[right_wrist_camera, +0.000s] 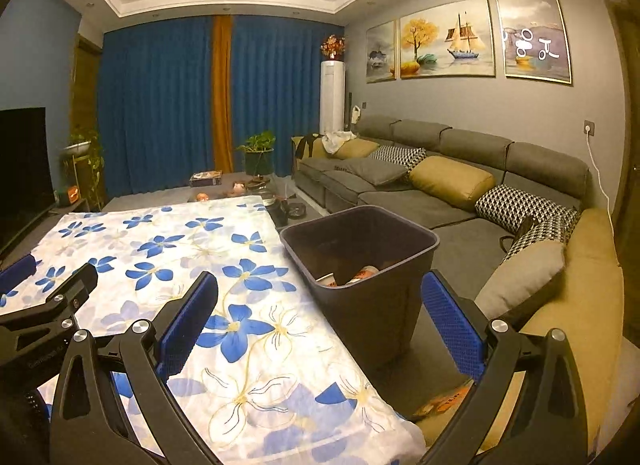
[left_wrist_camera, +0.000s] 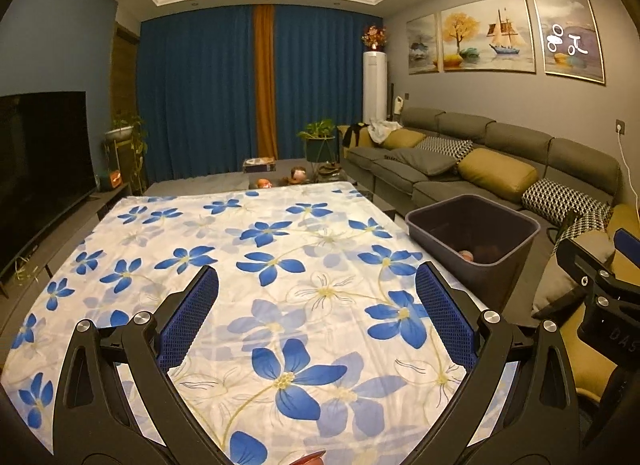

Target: Collect trash

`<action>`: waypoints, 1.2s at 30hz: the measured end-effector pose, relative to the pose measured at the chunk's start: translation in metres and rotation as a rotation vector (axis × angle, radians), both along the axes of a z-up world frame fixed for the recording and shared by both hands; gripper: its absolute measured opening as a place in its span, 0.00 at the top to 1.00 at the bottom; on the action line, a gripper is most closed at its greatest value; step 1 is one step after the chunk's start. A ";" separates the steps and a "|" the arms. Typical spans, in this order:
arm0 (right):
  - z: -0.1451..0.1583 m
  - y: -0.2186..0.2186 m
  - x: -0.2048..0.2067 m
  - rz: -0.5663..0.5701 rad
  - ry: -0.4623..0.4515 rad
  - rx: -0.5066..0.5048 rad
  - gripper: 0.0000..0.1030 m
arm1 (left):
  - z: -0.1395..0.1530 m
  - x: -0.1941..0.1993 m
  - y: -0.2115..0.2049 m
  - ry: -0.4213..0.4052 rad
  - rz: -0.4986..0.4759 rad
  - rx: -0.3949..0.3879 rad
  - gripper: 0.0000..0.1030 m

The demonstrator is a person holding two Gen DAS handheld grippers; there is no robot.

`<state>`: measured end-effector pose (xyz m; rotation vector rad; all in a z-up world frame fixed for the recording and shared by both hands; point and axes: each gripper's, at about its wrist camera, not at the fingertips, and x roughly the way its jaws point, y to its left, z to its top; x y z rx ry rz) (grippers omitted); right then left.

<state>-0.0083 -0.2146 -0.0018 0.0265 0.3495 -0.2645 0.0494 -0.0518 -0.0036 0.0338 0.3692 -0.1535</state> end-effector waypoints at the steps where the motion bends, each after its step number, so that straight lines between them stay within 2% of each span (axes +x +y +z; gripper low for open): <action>1: 0.001 0.001 -0.001 0.000 -0.003 -0.001 0.05 | 0.001 -0.002 0.001 -0.003 0.000 -0.004 0.06; 36: 0.007 0.009 -0.011 0.009 -0.038 -0.002 0.05 | 0.011 -0.015 0.007 -0.030 -0.010 -0.025 0.06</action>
